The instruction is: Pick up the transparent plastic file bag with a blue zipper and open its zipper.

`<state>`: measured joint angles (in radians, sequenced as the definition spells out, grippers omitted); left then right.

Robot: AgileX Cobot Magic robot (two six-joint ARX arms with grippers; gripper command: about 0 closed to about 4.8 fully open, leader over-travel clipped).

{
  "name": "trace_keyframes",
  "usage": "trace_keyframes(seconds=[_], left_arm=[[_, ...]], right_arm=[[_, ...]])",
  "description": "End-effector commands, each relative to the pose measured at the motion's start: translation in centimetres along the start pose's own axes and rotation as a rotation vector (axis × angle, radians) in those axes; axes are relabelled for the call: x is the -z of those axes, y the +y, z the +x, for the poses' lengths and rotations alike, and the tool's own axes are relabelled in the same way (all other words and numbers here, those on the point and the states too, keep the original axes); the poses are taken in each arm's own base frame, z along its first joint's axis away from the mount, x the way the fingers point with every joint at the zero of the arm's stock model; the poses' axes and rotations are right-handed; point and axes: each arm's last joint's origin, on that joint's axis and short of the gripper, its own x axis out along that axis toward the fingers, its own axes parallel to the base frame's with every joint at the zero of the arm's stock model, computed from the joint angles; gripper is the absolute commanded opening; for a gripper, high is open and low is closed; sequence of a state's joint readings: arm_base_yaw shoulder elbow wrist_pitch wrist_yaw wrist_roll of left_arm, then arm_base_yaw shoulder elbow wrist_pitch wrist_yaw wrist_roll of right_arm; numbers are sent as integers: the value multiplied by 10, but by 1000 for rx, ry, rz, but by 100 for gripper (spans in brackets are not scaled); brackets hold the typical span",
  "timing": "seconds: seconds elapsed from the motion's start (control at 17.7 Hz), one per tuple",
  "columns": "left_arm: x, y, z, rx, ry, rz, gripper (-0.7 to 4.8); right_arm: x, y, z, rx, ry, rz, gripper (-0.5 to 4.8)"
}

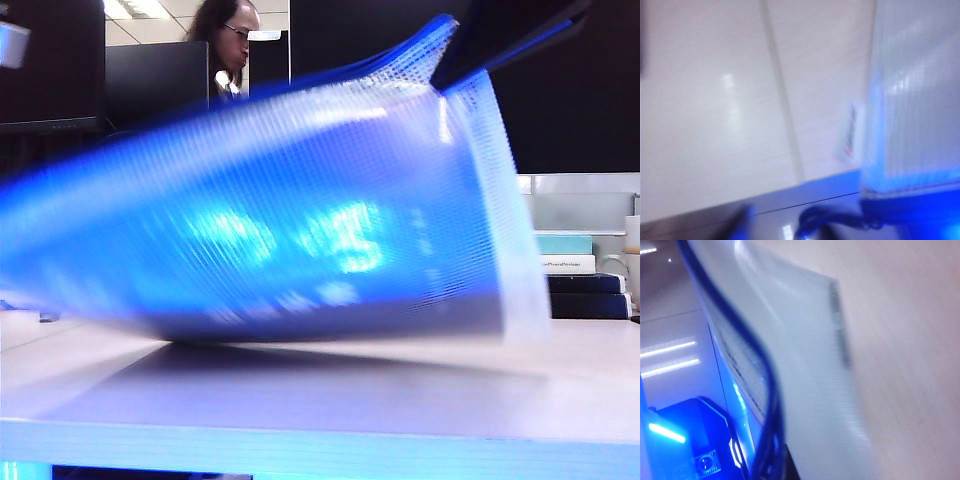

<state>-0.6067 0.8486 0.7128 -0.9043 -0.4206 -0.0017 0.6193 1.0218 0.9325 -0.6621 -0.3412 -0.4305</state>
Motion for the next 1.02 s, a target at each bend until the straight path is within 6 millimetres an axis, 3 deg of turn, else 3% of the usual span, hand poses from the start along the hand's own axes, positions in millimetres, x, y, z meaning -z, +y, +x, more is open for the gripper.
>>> trace_keyframes(seconds=[0.06,0.28,0.34,0.45,0.51,0.79,0.96,1.02], left_arm=[[-14,-6,-4,241,-135,-52,459],[-25,-9,-7,384,-246,-68,458],[-26,-9,-7,383,-259,-71,459],[-27,-9,-8,383,-270,-73,459],[-27,-9,-8,383,-272,-73,459],[-31,-6,-9,319,-320,-103,458],[-33,3,-20,195,-420,-171,455],[-33,6,-27,189,-473,-173,415]], right_arm=[[0,-3,3,37,25,7,-3],[10,-13,19,199,231,-24,-2],[13,-17,26,271,301,-22,35],[16,-26,35,351,359,9,200],[17,-29,37,369,357,38,236],[17,-48,25,521,261,245,248],[3,-46,-3,610,34,328,248],[-3,-44,-14,628,-50,319,247]])
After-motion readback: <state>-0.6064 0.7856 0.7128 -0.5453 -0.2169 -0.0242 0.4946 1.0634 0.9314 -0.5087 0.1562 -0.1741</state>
